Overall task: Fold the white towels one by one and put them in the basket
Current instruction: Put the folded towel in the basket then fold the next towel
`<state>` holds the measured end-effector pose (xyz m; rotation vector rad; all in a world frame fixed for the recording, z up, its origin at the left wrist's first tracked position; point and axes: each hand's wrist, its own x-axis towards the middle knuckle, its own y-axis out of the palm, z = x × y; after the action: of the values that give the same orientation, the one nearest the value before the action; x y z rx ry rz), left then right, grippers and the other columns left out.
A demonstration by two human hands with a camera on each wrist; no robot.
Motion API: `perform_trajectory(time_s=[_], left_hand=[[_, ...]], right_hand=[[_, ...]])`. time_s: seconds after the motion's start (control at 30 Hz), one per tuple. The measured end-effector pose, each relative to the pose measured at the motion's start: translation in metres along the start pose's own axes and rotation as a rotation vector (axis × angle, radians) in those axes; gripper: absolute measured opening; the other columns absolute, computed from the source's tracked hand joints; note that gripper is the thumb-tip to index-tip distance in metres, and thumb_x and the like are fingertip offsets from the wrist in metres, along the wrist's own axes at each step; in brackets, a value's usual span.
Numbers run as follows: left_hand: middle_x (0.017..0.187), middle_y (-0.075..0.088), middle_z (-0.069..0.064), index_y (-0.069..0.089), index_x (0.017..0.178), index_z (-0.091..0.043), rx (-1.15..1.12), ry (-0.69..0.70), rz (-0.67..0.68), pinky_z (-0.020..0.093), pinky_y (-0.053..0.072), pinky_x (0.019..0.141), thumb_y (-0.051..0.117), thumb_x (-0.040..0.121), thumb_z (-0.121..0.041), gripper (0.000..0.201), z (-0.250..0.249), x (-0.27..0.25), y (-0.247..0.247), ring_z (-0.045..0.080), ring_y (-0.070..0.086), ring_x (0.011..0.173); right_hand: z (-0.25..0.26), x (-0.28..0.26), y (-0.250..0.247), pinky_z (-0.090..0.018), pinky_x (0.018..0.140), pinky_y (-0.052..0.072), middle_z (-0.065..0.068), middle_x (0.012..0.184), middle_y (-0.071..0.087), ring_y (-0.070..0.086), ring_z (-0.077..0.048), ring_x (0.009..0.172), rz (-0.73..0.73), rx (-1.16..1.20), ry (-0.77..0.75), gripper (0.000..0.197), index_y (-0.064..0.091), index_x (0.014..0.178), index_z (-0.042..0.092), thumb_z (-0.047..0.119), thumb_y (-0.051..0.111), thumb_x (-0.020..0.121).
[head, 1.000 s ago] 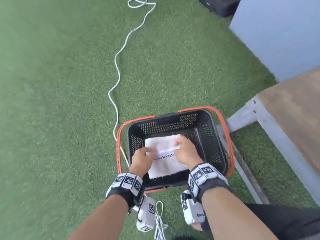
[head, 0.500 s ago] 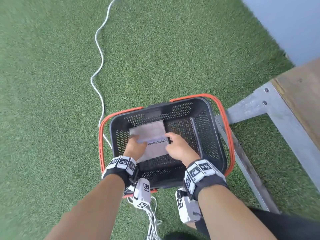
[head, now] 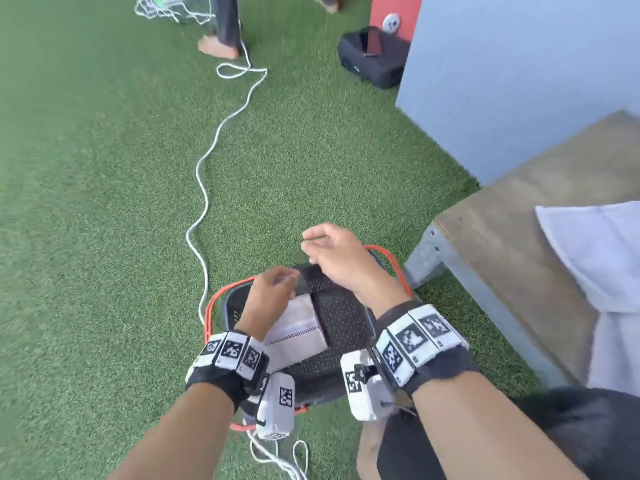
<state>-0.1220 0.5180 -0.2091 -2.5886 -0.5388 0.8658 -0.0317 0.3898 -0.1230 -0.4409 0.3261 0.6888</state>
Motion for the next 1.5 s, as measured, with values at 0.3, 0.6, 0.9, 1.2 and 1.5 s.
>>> perform_trajectory(time_s=[0.3,0.6,0.9,1.2,1.5], left_hand=[[0.09,0.076,-0.005,0.071,0.09,-0.024,-0.087,0.457,0.144,0.027,0.051,0.07,0.059,0.096,-0.022,0.013,-0.184,-0.092,0.018,0.012,0.068,0.075],[0.091,0.074,0.015,0.071,0.091,-0.008,0.296,0.763,0.441,0.028,0.046,0.066,0.062,0.093,-0.027,0.021,-0.278,-0.185,0.106,0.023,0.065,0.073],[0.117,0.064,0.005,0.068,0.115,-0.012,0.866,0.855,0.628,0.029,0.043,0.078,0.059,0.095,-0.026,0.026,-0.252,-0.206,0.216,0.024,0.061,0.105],[0.118,0.063,0.015,0.059,0.126,-0.011,0.79,0.887,0.714,0.031,0.05,0.074,0.044,0.094,-0.001,0.037,-0.222,-0.234,0.268,0.025,0.06,0.096],[0.129,0.041,0.009,0.047,0.135,-0.029,0.887,0.921,0.329,0.045,0.041,0.102,0.062,0.082,-0.009,0.058,-0.218,-0.201,0.271,0.031,0.038,0.123]], right_hand=[[0.089,-0.165,-0.14,-0.032,0.082,0.051,0.011,0.097,0.075,0.07,-0.008,0.088,-0.357,0.033,-0.253,0.011,0.065,0.105,0.029,0.033,0.058,0.097],[0.009,-0.313,-0.207,-0.015,0.061,0.045,-0.01,0.101,0.074,0.064,-0.011,0.075,-0.635,0.141,-0.087,0.015,0.065,0.107,0.011,0.02,0.059,0.098],[-0.118,-0.333,-0.218,-0.048,0.109,0.029,0.0,0.106,0.064,0.052,-0.031,0.119,-0.706,-0.153,0.278,0.008,0.057,0.087,0.042,0.048,0.054,0.087],[-0.148,-0.318,-0.181,-0.046,0.104,0.035,-0.012,0.124,0.048,0.037,-0.035,0.121,-0.75,-0.508,0.464,0.056,0.051,0.126,0.012,0.055,0.052,0.09],[-0.174,-0.396,-0.24,-0.029,0.055,0.043,-0.001,0.088,0.059,0.057,-0.02,0.078,-0.988,-0.46,0.397,0.006,0.053,0.096,0.021,0.024,0.048,0.093]])
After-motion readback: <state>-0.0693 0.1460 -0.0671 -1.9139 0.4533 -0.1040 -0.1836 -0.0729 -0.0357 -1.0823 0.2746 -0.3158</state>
